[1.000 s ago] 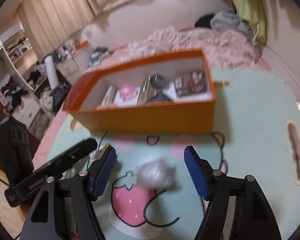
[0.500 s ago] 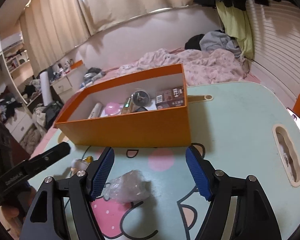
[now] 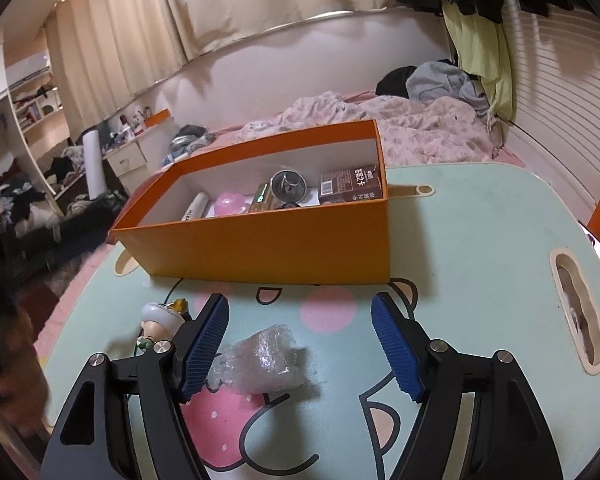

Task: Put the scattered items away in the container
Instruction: 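Reach into the box and grasp the pink heart with the left tool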

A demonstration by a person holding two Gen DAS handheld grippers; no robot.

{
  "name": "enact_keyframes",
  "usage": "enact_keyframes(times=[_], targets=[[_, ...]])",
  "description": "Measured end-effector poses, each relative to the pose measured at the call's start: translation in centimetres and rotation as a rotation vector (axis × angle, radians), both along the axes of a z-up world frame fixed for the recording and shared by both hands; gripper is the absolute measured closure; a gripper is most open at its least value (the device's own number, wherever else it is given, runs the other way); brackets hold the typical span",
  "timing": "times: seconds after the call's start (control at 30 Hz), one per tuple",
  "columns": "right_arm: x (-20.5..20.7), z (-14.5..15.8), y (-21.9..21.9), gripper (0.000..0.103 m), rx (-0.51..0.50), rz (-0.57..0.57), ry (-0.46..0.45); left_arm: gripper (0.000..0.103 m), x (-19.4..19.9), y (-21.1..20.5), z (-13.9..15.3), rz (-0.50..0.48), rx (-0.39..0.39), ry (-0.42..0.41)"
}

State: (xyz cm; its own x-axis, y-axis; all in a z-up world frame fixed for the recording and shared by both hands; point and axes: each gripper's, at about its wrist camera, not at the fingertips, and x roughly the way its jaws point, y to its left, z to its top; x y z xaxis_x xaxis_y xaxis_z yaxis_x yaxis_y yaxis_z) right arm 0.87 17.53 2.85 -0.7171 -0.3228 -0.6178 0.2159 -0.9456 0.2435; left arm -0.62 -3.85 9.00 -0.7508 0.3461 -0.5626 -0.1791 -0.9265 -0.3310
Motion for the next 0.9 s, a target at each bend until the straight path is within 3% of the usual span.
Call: enact_keyframes(times=[0.13,0.23,0.37,0.53,0.7,0.9], targets=[[0.2,0.0,0.0,0.029,-0.001,0.003,0.006,0.040,-3.6,0.1,2.5,0.001,-0.095,-0.062],[0.2,0.0,0.1,0.029,-0.013,0.005,0.004,0.040,-6.9,0.8,2.8,-0.013,-0.167,-0.153],[0.1,0.1,0.5,0.029,-0.041,0.007,-0.004,0.041,-11.4,1.7,1.1,-0.046,-0.169,-0.327],[0.0,0.1,1.0,0.029,-0.071,0.011,-0.012,0.052,-14.6,2.8,-2.3,-0.040,-0.207,-0.462],[0.0,0.2,1.4,0.029,-0.090,0.014,-0.015,0.053,-16.4,4.0,-4.5,-0.007,-0.316,-0.503],[0.1,0.1,1.5,0.029,-0.100,0.015,-0.018,0.053,-17.9,5.2,-5.2,-0.028,-0.362,-0.514]])
